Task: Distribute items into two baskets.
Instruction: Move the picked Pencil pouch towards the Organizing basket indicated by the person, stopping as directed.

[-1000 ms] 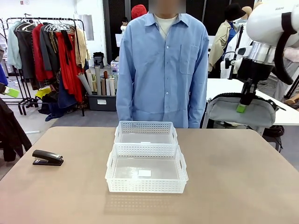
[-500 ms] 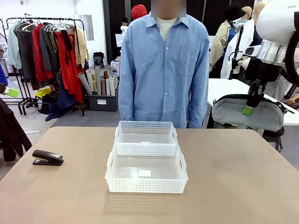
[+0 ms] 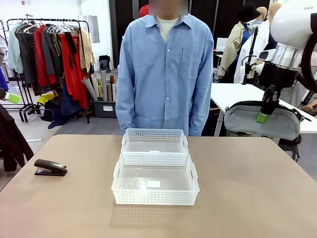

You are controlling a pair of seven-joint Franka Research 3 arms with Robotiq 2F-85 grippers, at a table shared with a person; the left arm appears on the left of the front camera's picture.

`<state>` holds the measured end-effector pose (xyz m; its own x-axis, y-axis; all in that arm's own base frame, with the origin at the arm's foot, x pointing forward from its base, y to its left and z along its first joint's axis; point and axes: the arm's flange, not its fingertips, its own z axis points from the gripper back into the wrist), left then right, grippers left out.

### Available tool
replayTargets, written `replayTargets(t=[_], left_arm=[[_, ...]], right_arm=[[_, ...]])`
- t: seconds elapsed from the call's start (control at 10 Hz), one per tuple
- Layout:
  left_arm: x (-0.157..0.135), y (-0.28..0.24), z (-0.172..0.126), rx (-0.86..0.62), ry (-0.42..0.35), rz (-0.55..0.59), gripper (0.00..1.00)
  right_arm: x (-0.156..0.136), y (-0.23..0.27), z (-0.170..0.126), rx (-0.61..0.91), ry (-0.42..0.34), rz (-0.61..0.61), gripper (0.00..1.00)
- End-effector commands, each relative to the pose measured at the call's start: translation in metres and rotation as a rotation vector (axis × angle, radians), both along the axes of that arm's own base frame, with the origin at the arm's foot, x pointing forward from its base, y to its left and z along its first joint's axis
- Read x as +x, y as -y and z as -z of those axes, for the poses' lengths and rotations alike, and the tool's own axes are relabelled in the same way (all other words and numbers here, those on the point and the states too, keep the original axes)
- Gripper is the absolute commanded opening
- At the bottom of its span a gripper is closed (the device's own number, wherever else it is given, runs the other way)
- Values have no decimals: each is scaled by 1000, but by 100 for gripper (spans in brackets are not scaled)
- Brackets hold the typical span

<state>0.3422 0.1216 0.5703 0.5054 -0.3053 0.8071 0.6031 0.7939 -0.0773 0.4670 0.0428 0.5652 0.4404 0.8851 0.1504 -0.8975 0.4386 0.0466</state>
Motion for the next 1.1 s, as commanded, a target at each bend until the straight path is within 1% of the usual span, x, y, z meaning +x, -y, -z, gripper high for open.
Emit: replayTargets(t=[0.0,1.0], left_arm=[[1,0,-1,-7,15,19,100],[1,0,-1,-7,15,19,100]], right_arm=[[3,-1,-4,-5,14,2,0],[3,-1,-4,-5,14,2,0]])
